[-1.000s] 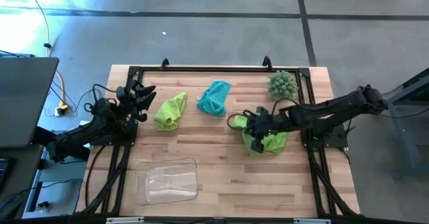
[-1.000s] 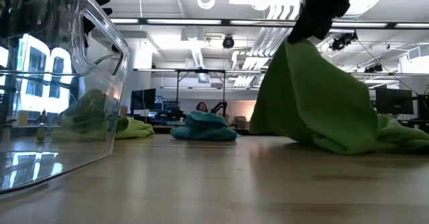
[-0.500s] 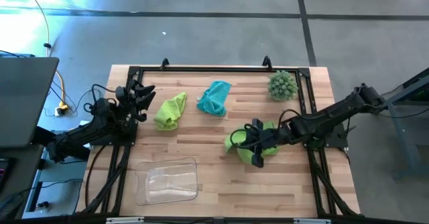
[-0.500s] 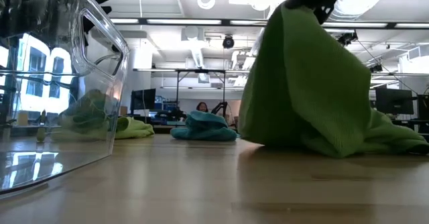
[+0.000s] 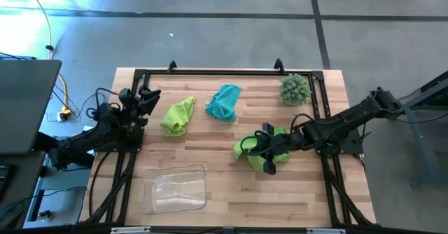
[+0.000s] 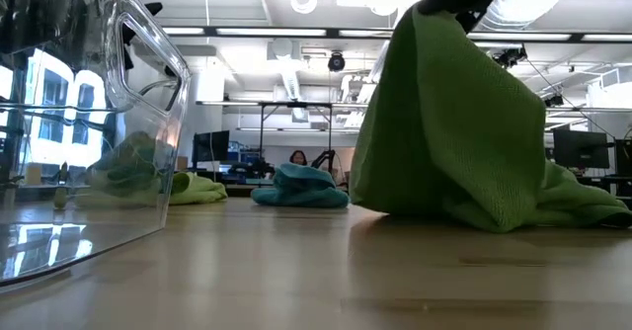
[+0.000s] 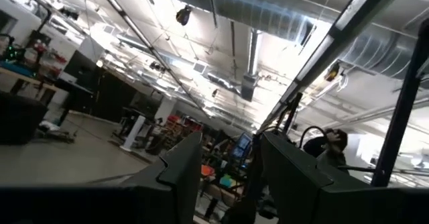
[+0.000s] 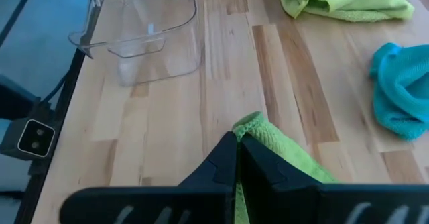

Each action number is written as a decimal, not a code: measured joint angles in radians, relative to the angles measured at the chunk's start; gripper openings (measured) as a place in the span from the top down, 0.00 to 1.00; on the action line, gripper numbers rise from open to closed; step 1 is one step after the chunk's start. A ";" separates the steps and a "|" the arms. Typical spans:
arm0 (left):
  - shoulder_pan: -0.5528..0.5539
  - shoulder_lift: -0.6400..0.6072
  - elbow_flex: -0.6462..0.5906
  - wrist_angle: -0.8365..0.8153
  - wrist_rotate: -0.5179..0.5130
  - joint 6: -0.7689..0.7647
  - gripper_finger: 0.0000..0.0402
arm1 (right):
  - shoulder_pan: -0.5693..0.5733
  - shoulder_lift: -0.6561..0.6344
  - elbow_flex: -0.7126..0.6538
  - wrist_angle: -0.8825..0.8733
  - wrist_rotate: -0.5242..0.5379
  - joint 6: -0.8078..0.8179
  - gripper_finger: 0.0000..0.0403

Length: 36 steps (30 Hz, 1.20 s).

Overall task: Roll microfiber towels into tight, uniform cylinder then place into a basket
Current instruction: Roll the green microfiber cloth

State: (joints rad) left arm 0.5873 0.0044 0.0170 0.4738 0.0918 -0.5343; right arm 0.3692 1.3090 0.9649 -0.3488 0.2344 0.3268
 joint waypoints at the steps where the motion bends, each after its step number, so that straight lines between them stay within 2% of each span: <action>1: 0.000 0.000 0.000 -0.001 -0.005 0.010 0.64 | -0.003 0.000 0.000 0.005 0.000 -0.012 1.00; 4: 0.000 0.000 0.000 -0.004 -0.017 -0.007 0.64 | -0.014 0.000 0.000 0.041 -0.001 -0.060 1.00; 7: 0.000 0.001 0.000 0.001 0.014 -0.044 0.64 | -0.033 0.000 0.000 0.081 0.000 -0.110 1.00; 21: -0.008 0.002 0.000 0.002 0.276 -0.160 0.64 | -0.097 -0.001 0.000 0.110 -0.001 -0.126 1.00; 27: -0.035 0.002 0.000 0.001 0.282 -0.180 0.64 | -0.125 -0.001 0.000 0.149 -0.001 -0.126 1.00; 31: -0.040 0.002 0.000 -0.016 0.170 -0.168 0.64 | -0.149 -0.001 0.000 0.151 -0.001 -0.122 1.00; 36: -0.067 0.040 0.000 0.000 0.205 -0.066 0.64 | -0.199 -0.001 0.000 0.157 -0.002 -0.119 1.00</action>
State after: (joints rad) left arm 0.5202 0.0446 0.0170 0.4738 0.2966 -0.6000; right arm 0.1705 1.3083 0.9649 -0.1920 0.2321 0.2081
